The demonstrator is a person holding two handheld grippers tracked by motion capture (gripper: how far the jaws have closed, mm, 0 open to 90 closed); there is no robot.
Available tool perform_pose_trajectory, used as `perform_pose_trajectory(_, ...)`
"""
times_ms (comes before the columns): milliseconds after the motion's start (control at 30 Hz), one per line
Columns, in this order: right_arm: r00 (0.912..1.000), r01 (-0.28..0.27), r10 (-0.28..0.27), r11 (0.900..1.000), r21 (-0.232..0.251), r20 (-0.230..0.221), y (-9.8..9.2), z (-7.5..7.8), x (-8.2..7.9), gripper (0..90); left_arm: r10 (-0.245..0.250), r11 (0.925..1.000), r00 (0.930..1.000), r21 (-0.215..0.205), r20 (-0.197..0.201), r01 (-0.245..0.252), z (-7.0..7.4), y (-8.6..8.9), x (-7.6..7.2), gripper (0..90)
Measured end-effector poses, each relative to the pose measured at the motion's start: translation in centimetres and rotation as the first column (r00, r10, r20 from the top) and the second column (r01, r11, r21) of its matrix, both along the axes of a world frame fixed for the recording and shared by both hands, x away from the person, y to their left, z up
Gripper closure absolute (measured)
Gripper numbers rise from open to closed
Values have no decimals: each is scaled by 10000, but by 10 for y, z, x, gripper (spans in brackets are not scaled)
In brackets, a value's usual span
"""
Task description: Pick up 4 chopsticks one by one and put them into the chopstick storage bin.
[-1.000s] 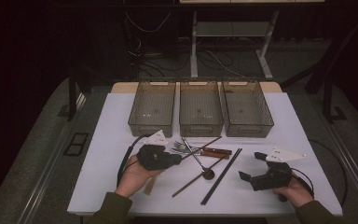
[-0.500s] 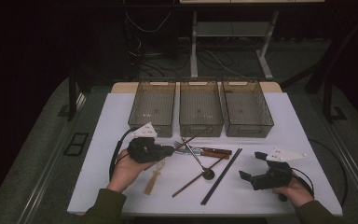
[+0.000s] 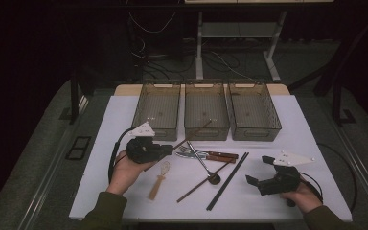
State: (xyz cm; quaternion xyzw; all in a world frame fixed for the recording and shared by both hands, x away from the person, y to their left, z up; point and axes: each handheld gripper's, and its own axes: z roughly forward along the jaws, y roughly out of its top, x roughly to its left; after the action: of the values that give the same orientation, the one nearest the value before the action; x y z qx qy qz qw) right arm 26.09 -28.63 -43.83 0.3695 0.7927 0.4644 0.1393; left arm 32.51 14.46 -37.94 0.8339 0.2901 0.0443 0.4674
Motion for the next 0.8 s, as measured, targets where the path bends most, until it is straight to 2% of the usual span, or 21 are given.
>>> perform_pose_trajectory(367,10000,52,-52,10000,17,-3,-1,0,0,14,586,9983,9980,-2,249,-586,7,11,11,841)
perform_pose_trajectory(800,10000,67,-67,10000,41,-16,-1,0,0,14,1322,9912,9905,-117,378,-1319,18,21,31,840)
